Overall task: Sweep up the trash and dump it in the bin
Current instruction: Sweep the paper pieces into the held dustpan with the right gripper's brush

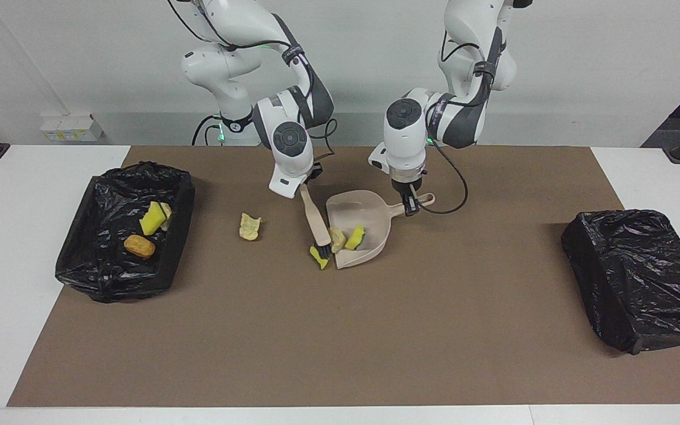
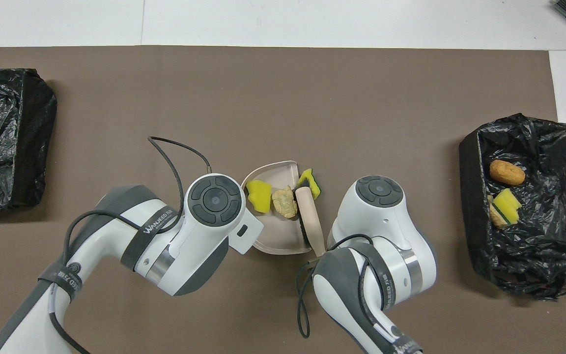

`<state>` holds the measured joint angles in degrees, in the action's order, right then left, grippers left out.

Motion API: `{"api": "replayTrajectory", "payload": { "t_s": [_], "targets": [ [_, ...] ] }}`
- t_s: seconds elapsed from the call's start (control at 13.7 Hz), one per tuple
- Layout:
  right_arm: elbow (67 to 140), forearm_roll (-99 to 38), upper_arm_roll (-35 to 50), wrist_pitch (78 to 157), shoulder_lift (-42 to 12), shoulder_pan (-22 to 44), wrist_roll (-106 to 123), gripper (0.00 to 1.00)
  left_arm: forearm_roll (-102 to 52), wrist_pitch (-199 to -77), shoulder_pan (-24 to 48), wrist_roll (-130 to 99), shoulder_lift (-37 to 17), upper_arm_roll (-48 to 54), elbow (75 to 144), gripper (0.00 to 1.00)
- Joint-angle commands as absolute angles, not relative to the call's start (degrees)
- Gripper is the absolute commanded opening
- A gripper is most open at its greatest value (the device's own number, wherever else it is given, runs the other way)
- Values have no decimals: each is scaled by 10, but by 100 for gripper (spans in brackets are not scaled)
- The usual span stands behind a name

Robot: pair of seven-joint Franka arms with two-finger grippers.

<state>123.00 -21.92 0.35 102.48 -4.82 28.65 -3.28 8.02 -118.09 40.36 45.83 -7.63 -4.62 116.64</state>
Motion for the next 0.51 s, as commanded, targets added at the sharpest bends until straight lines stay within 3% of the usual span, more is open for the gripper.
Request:
{"api": "replayTrajectory", "payload": {
  "t_s": [0.0, 0.44],
  "targets": [
    [1248, -300, 5, 1011, -3, 280, -24, 0, 86, -1207, 415, 448, -65, -52, 1182, 0],
    [1241, -345, 1, 928, 57, 226, -26, 0, 85, -1209, 417, 453, -64, -53, 1185, 0]
  ]
}}
